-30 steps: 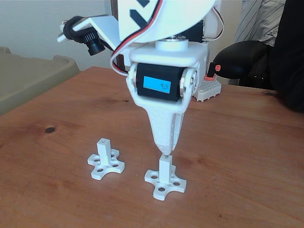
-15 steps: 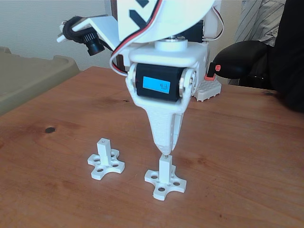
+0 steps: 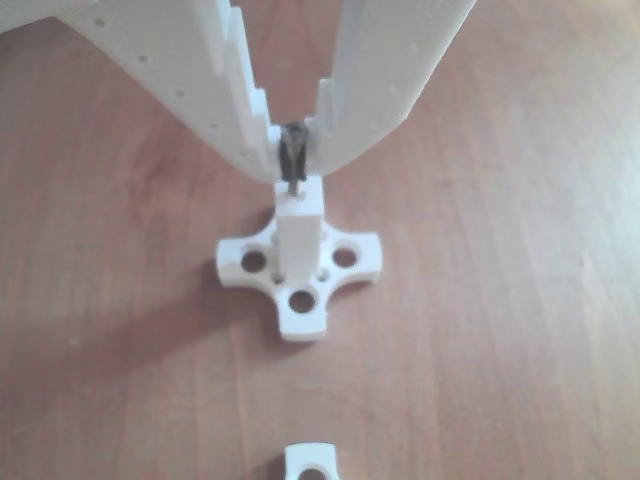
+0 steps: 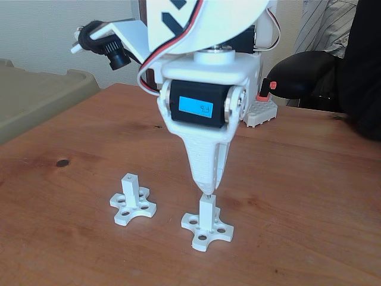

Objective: Grab the screw and set it in the hole.

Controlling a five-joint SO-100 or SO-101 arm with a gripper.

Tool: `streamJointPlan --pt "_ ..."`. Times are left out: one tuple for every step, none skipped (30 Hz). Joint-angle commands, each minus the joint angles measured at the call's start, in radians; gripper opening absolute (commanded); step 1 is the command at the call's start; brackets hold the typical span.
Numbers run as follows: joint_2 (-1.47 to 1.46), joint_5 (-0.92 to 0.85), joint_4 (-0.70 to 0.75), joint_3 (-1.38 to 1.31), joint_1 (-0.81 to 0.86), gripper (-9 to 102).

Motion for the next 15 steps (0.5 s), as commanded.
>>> streamJointPlan --pt "0.008 -0.011 -0.015 -0.051 0.015 -4" --pt "0.008 -0.011 -0.015 -0.051 0.017 -4" --pt "0.008 -0.011 -0.017 -0.051 0.017 -4" --pt "0.008 -0.011 -0.018 -0.051 0.017 -4" --pt "0.008 -0.011 -0.018 -0.051 0.018 -4" --pt "0.008 -0.012 -0.018 -0.052 0.018 -4" --pt "0.006 -0.012 -0.021 -0.052 0.02 -4" --pt "0.005 -0.014 -0.023 -0.054 0.023 -4" --pt "0.002 -0.015 -0.025 -0.055 0.026 -4" --pt "0.0 -0.017 -0.028 -0.057 0.028 -4" --pt "-0.002 -0.018 -0.032 -0.058 0.032 -4" --pt "-0.003 -0.02 -0.034 -0.058 0.035 -4" --pt "-0.003 -0.021 -0.034 -0.06 0.037 -4" --pt "-0.005 -0.021 -0.035 -0.06 0.037 -4" --pt "-0.005 -0.021 -0.035 -0.06 0.037 -4"
